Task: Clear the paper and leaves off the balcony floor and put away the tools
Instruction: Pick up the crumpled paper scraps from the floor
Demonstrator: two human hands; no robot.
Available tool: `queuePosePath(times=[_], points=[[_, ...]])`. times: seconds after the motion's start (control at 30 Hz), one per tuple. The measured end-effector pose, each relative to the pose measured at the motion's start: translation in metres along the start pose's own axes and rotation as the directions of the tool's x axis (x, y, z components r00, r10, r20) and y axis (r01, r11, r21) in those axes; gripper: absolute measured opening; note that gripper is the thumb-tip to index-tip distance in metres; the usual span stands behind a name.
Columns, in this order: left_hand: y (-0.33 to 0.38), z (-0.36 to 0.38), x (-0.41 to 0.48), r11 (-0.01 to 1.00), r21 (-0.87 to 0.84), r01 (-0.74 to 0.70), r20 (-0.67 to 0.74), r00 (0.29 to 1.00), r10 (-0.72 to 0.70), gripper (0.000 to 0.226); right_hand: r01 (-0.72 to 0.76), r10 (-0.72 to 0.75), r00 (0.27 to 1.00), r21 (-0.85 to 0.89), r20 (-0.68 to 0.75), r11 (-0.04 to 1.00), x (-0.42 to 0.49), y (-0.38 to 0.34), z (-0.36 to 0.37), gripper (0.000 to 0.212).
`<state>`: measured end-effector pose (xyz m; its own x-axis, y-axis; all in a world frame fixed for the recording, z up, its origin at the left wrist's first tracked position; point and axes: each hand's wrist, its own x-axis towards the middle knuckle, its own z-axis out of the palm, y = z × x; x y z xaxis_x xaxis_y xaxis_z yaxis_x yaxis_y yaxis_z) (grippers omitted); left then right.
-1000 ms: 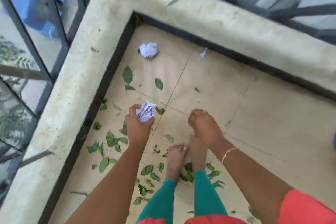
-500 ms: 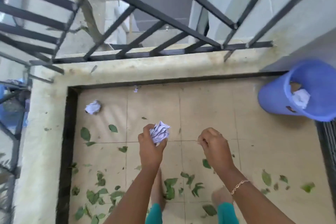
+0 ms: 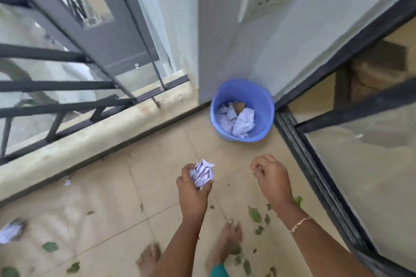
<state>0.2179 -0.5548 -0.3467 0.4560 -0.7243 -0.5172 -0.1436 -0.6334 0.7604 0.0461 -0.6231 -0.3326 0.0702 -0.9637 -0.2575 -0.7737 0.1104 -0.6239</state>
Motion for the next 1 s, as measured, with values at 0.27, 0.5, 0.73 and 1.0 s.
queuePosePath(times=[0.27, 0.5, 0.73, 1.0], points=[[0.062, 0.058, 0.063, 0.990, 0.132, -0.058, 0.113, 0.993, 0.043, 0.046, -0.250, 0.302, 0.942, 0.296, -0.147, 0.922, 0.086, 0.024, -0.035, 0.027], [0.110, 0.094, 0.125, 0.969, 0.242, -0.059, 0.178, 0.984, 0.016, 0.055, -0.316, 0.383, 0.917, 0.385, -0.110, 0.867, 0.150, 0.028, -0.042, 0.028], [0.130, 0.110, 0.162, 0.977, 0.212, -0.028, 0.338, 0.940, -0.047, 0.080, -0.340, 0.404, 0.909, 0.372, -0.107, 0.864, 0.180, 0.029, -0.032, 0.019], [0.117, 0.091, 0.150, 0.877, 0.436, -0.199, 0.343, 0.938, 0.042, 0.064, -0.270, 0.308, 0.942, 0.240, -0.135, 0.932, 0.171, 0.025, -0.030, 0.013]])
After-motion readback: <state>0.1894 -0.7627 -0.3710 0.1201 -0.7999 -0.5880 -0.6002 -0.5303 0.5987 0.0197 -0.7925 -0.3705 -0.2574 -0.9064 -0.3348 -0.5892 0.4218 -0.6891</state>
